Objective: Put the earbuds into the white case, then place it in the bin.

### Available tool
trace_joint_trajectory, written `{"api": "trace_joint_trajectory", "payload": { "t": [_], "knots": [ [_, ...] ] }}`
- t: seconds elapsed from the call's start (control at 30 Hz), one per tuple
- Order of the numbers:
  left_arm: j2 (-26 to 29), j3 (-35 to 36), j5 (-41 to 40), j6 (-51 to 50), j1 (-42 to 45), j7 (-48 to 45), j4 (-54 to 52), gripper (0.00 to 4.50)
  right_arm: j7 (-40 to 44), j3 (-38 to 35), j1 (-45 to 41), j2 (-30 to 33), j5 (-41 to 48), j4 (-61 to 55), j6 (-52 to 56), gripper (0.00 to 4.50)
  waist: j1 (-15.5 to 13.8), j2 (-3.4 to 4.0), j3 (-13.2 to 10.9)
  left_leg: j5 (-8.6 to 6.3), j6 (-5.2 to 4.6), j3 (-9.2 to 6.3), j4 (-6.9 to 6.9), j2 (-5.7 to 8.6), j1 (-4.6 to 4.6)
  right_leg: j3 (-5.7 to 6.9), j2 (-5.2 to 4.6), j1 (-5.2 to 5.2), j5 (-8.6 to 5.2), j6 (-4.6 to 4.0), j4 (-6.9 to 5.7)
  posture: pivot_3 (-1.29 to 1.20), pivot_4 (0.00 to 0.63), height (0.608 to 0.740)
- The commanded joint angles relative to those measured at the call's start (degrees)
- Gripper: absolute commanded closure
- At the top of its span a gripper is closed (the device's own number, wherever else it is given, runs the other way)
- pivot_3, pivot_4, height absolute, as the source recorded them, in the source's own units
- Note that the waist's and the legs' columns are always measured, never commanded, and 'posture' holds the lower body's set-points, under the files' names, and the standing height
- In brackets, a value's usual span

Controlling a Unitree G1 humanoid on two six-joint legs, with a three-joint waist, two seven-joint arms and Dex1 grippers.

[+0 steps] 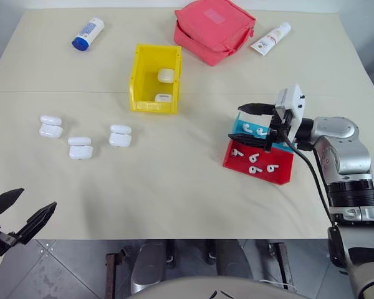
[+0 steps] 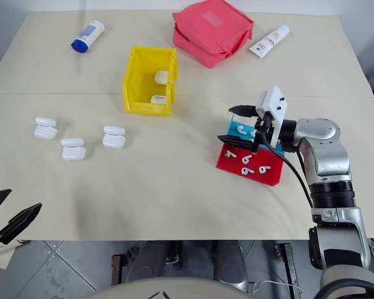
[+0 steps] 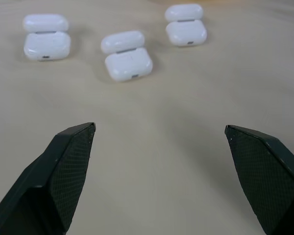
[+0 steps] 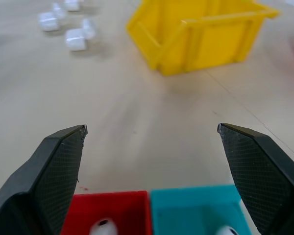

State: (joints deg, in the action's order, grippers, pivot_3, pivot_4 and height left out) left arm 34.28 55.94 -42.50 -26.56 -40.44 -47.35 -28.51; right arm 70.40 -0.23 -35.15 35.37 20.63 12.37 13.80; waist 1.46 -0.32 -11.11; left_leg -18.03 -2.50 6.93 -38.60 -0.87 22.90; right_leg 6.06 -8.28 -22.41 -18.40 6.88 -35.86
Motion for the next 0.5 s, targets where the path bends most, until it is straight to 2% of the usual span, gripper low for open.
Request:
{"api": "trace_joint_trajectory", "payload": {
  "t": [0.03, 0.3, 0.37, 0.43, 0.5],
  "knots": [
    [-0.8, 3.2, -0.1, 1.1, -2.2, -0.3, 0.1, 0.0, 4.3, -0.4, -1.5, 1.3, 2.3, -1.6, -0.8, 0.02, 0.2, 0.0, 0.0, -0.01, 0.0, 0.0, 0.01, 0.0, 0.0, -0.02, -0.01, 0.0, 0.0, 0.0, 0.0, 0.0, 0.15, 0.74],
    [2.1, 0.6, 2.5, -3.3, 3.8, 10.2, -3.9, 0.0, 7.4, -0.2, -4.6, 0.2, 2.1, 0.0, -3.6, 0.02, 0.3, -0.01, 0.0, -0.01, 0.02, -0.02, 0.01, -0.01, 0.0, -0.02, -0.02, -0.02, -0.02, -0.05, -0.07, 0.0, 0.15, 0.74],
    [5.1, -1.8, 1.0, -12.6, 8.7, 19.3, -6.1, 0.0, 7.5, 0.2, -5.2, -0.2, 1.6, 0.7, -4.3, 0.02, 0.1, -0.02, 0.0, -0.01, 0.01, -0.03, 0.0, 0.02, 0.0, -0.01, -0.06, -0.02, -0.02, -0.06, -0.1, 0.0, 0.15, 0.74],
    [10.0, -5.3, -1.2, -26.2, 15.5, 28.7, -7.9, 0.0, 7.6, 0.9, -5.4, -0.6, 1.0, 1.0, -4.7, 0.02, -0.2, -0.02, 0.0, 0.0, 0.0, -0.15, -0.07, 0.04, 0.01, 0.04, -0.09, 0.03, -0.02, -0.06, -0.14, 0.0, 0.15, 0.74],
    [13.4, -7.6, -3.4, -36.3, 21.2, 33.5, -8.7, 0.0, 7.5, 1.2, -5.5, -0.8, 0.8, 1.1, -4.9, 0.02, 0.0, -0.05, 0.0, 0.01, 0.0, -0.27, -0.2, 0.04, 0.06, 0.08, -0.09, 0.07, -0.02, -0.06, -0.22, 0.0, 0.15, 0.74]
  ]
}}
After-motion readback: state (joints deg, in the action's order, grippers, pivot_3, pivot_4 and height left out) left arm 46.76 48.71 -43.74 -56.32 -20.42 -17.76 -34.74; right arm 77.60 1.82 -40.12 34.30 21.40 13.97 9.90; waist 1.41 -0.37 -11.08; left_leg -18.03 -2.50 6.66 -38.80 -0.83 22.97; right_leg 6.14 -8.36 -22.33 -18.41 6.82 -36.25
